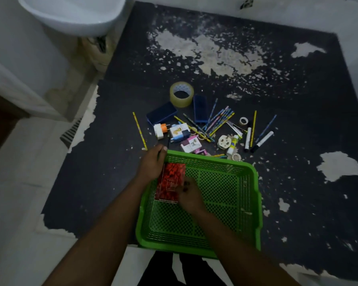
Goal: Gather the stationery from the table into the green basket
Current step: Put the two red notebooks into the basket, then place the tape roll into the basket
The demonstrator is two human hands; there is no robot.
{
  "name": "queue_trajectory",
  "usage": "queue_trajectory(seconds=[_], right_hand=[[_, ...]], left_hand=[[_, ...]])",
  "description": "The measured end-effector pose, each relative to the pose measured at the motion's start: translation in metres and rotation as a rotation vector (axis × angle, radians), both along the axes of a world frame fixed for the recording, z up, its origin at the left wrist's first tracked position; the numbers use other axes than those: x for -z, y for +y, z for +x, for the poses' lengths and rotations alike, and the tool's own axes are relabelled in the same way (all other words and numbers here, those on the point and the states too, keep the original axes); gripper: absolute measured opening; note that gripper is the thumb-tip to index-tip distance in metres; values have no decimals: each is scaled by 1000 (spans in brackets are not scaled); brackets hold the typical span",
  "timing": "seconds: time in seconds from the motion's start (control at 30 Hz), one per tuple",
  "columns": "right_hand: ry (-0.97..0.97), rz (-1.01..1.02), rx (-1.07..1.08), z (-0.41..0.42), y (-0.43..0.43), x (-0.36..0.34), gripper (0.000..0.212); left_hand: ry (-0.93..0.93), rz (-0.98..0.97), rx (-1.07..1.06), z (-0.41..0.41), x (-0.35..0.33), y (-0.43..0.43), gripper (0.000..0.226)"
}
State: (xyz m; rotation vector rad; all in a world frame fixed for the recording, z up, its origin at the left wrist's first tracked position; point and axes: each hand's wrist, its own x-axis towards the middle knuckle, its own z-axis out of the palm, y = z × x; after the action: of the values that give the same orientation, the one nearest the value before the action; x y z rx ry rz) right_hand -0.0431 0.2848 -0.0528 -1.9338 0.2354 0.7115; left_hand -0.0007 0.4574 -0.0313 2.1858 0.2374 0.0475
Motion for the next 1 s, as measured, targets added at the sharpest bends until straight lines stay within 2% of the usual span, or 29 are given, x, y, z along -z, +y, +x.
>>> queue_trajectory(seconds=[0.13,0.23,0.3,0.43,0.5,0.63,0.83,0.87,1.0], right_hand=[[-187,-99,-13,-2,6,-4,30],[-311,-217,-35,-9,5,8,56],[-323,-249,-112,-7,6,8,66],[-349,-358,-369,6,4,3,72],[-398,-383,-404,14,2,-7,69],[-518,-365,-321,43,0,-47,28],[-651,-268,-280,135,23,-71,15],[-645,-263,-281,153,28,-67,13],[-593,-328,-352,218,50,-47,38]], left_hand=[[28,-10,-4,0,4,1,34],[46,-20,-6,0,5,1,33],[55,-17,-10,-1,6,0,33],[72,-10,-13,0,5,0,33],[61,0,-14,0,4,0,33],[53,23,-22,1,4,0,33],[48,38,-29,1,4,1,33],[49,50,-27,1,3,1,33],[36,50,-7,-1,-2,0,33]])
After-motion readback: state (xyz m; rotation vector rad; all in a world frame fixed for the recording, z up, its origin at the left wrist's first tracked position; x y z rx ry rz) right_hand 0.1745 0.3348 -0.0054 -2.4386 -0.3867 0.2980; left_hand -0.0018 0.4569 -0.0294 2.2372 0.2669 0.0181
